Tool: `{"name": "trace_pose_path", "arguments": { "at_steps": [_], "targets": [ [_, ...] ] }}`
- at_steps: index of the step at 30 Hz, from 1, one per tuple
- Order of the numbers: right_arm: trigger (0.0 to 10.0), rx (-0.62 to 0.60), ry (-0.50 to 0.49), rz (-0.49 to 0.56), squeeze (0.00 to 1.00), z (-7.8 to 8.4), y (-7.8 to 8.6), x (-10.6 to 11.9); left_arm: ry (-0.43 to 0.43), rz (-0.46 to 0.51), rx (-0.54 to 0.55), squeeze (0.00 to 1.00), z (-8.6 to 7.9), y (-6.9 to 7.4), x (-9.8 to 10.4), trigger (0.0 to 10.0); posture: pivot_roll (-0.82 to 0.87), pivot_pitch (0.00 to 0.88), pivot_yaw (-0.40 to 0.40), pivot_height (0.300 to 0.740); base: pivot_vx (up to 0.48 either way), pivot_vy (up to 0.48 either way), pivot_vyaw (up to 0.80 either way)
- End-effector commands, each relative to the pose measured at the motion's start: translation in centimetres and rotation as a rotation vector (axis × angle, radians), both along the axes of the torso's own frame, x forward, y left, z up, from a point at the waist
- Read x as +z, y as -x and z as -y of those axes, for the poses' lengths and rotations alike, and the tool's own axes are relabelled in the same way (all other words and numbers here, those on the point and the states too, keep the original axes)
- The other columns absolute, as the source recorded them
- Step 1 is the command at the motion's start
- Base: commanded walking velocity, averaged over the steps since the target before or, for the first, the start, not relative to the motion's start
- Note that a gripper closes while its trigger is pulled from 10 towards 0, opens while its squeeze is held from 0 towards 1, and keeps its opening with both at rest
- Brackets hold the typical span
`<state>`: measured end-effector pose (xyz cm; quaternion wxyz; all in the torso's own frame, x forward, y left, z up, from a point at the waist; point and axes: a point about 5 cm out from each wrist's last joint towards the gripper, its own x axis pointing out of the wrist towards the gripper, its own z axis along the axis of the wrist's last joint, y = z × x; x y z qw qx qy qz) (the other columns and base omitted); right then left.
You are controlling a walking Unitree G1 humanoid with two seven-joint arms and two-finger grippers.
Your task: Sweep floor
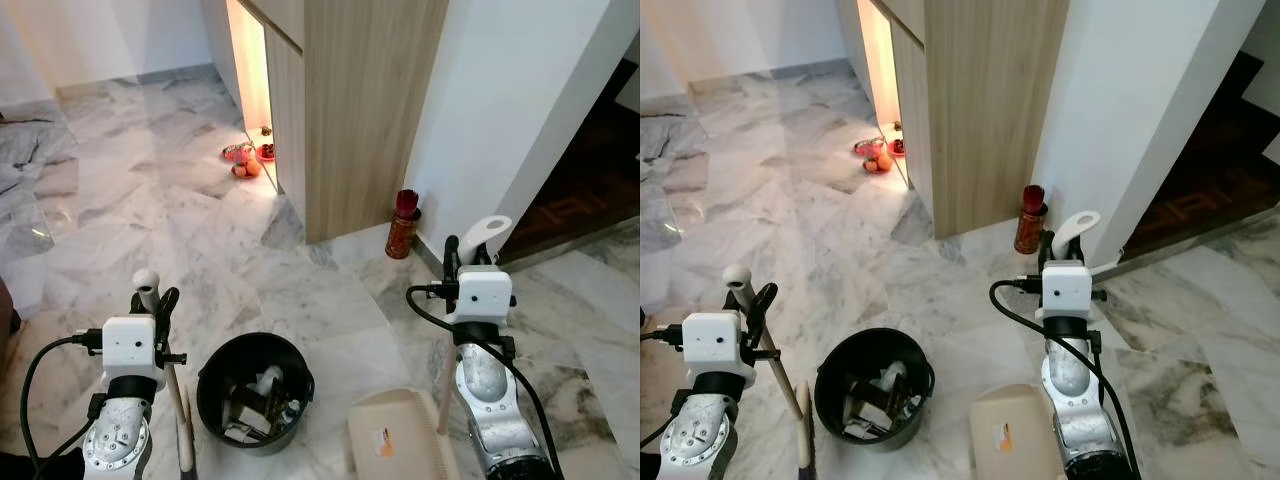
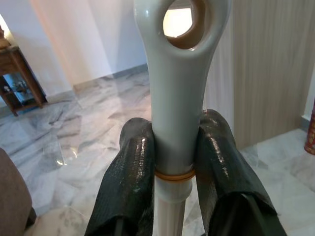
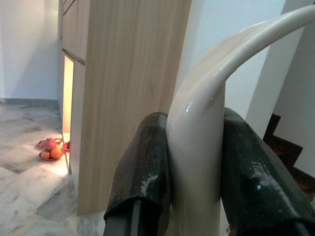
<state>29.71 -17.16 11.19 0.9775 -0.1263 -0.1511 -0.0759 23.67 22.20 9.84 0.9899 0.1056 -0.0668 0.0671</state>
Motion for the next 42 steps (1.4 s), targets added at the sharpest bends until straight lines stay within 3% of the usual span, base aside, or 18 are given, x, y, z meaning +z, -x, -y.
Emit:
{"name": "trace_pose_path", "arguments": {
  "at_steps": [1, 8, 14, 26, 42],
  "targets": [
    [10.0, -0.016, 0.001, 0.052, 0.00, 0.4, 0.0, 0.7, -0.008, -0.008, -0.017, 0.00, 0.0, -0.2, -0.1, 10.0, 0.08, 0.011, 0.021, 0.740, 0.000, 0.000, 0.00],
    [10.0, -0.023, 0.001, 0.052, 0.00, 0.9, 0.3, 0.6, -0.008, -0.020, -0.016, 0.00, 0.1, -0.2, -0.6, 10.0, 0.07, 0.010, 0.005, 0.740, 0.000, 0.000, 0.00],
    [10.0, -0.100, -0.017, 0.029, 0.00, 1.8, 0.1, -0.1, 0.013, 0.009, 0.012, 0.00, 0.1, 0.0, -0.3, 10.0, 0.06, 0.046, -0.015, 0.740, 0.000, 0.000, 0.00],
    [10.0, -0.058, -0.121, 0.025, 0.00, 0.4, -0.4, 0.2, 0.012, 0.024, 0.006, 0.00, 1.0, 0.1, -0.3, 10.0, 0.04, 0.086, -0.038, 0.740, 0.000, 0.000, 0.00],
    [10.0, -0.008, -0.149, 0.002, 0.00, -0.6, -0.3, -0.1, -0.005, 0.026, -0.006, 0.00, 1.3, 0.2, -0.3, 10.0, 0.04, 0.106, -0.039, 0.740, -0.178, 0.000, 0.00]
  ]
}}
